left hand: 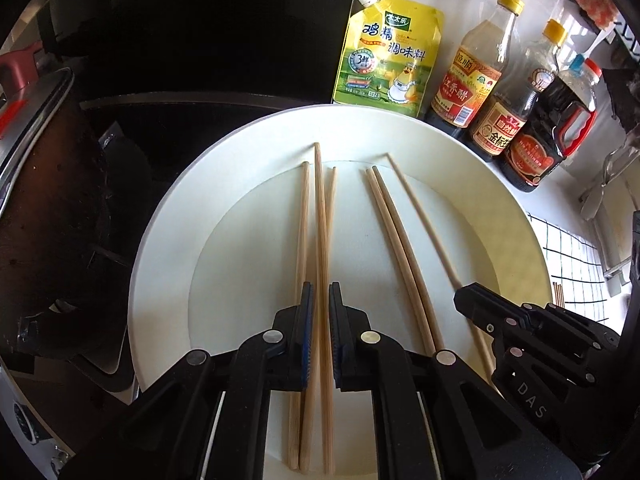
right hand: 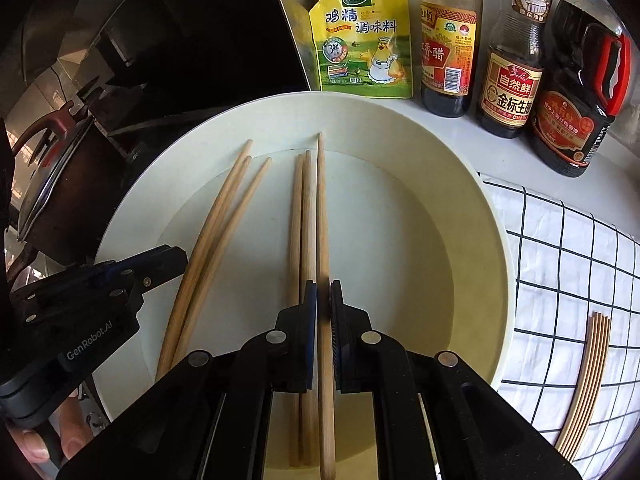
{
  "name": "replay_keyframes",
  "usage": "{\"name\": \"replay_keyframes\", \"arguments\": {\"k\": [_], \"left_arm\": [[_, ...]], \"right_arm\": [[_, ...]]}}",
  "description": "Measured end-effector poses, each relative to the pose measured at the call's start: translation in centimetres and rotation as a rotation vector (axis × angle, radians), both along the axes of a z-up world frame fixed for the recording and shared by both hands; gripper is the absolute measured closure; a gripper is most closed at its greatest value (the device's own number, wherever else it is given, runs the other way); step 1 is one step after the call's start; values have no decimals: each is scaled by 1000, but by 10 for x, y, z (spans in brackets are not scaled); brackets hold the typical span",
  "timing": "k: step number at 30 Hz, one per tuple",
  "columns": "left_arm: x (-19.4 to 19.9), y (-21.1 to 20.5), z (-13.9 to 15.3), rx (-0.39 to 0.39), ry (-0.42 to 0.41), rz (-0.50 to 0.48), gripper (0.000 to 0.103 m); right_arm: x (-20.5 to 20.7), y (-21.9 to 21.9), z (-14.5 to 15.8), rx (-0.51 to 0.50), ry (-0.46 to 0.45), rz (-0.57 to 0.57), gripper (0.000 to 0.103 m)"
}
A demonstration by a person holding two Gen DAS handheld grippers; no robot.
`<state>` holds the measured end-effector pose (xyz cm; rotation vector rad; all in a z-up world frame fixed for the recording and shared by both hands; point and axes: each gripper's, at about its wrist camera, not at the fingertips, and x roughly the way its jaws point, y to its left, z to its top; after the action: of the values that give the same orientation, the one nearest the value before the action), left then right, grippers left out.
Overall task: Organize utensils
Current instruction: 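Open the right tool to drop its chopstick into the basin while the left tool releases its own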
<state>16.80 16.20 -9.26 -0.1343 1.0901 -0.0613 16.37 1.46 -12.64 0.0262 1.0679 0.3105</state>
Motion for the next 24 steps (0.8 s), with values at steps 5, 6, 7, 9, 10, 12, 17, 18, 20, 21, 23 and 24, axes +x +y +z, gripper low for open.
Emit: {"name": "replay_keyframes", "arguments": {"k": [5, 6, 7, 9, 10, 12, 17, 18, 20, 21, 23, 24], "left_arm": [[-3, 1, 0, 20, 4, 2, 76], [-4, 2, 1, 20, 1, 5, 73], [-6, 3, 1, 20, -4, 6, 69], [-9, 4, 3, 23, -12, 10, 64], [-11, 5, 4, 25, -16, 11, 60], [-14, 5, 8, 29, -29, 16, 53], [-27, 6, 20, 53, -89, 38, 24], [-29, 6, 22, 56, -95, 39, 23], [-32, 5, 25, 61, -95, 40, 22], [-34, 6, 26, 62, -95, 42, 21], [-38, 6, 30, 62, -100, 45, 21], [-41, 5, 31, 65, -104, 46, 20]], "right_arm": [[-5, -4, 7, -1, -27, -7, 88], [-6, -6, 8, 0, -31, -10, 87], [-7, -7, 10, 3, -32, -13, 86], [-11, -11, 13, 11, -38, -19, 85], [-12, -12, 15, 15, -42, -21, 85], [-16, -14, 18, 24, -52, -23, 81], [-26, -18, 26, 33, -78, -22, 71], [-28, -19, 27, 34, -81, -23, 71], [-33, -21, 30, 36, -89, -27, 71], [-36, -23, 32, 38, -92, -30, 70], [-42, -27, 36, 47, -97, -35, 67], [-45, -30, 37, 53, -100, -36, 66]]}}
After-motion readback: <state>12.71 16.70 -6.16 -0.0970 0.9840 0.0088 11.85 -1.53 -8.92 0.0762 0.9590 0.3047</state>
